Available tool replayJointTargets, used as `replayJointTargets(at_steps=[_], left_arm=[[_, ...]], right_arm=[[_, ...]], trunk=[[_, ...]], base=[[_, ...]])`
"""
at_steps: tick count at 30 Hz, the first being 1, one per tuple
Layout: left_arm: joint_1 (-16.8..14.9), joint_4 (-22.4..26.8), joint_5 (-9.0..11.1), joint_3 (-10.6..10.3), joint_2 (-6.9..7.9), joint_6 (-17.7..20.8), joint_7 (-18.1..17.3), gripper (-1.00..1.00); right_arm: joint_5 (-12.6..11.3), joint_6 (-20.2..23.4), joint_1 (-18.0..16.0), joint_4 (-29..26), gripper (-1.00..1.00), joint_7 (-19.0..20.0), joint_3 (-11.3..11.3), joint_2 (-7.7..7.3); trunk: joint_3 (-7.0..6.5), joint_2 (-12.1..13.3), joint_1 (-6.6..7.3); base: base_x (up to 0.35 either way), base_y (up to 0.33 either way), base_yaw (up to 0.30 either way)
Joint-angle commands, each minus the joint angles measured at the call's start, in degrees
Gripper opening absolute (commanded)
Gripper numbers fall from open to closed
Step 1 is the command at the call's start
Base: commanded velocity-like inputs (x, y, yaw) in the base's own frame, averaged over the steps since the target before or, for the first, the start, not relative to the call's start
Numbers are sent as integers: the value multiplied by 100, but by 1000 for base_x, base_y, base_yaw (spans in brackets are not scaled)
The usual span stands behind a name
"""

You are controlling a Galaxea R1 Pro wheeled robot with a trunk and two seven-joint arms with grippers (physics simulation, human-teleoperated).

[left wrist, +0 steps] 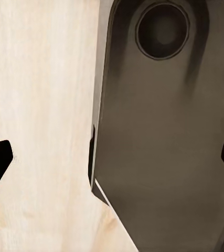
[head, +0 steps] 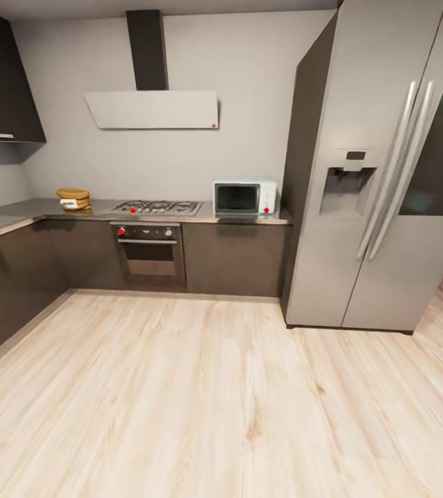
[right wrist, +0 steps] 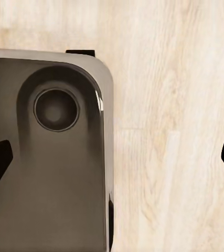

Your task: In the kitchen, take the popcorn bag from the countertop, put it into the microwave, and heat it until the popcorn is cooked so the cooked popcorn ends up inside the bag.

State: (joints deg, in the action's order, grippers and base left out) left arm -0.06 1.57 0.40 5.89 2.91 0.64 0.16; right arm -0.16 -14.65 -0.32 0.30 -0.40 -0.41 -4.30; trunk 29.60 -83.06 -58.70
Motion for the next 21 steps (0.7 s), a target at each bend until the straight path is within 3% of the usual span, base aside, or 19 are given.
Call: replayJointTargets(at_steps=[1,8,21], left_arm=[[-1,7,4,39,-1,7,2,100],[-3,2,4,35,-7,2,2,100],[-3,6,4,41,-10,2,2,100]], right_arm=[[-1,-20,-3,5,100,-4,-3,0],[-1,-20,-3,5,100,-5,-3,0],[-1,-20,-3,5,100,-4,-3,0]], trunk=[[5,-2,-3],[5,-2,-3],[5,-2,-3]], base=[[288,170,0],[302,131,0],[332,9,0]])
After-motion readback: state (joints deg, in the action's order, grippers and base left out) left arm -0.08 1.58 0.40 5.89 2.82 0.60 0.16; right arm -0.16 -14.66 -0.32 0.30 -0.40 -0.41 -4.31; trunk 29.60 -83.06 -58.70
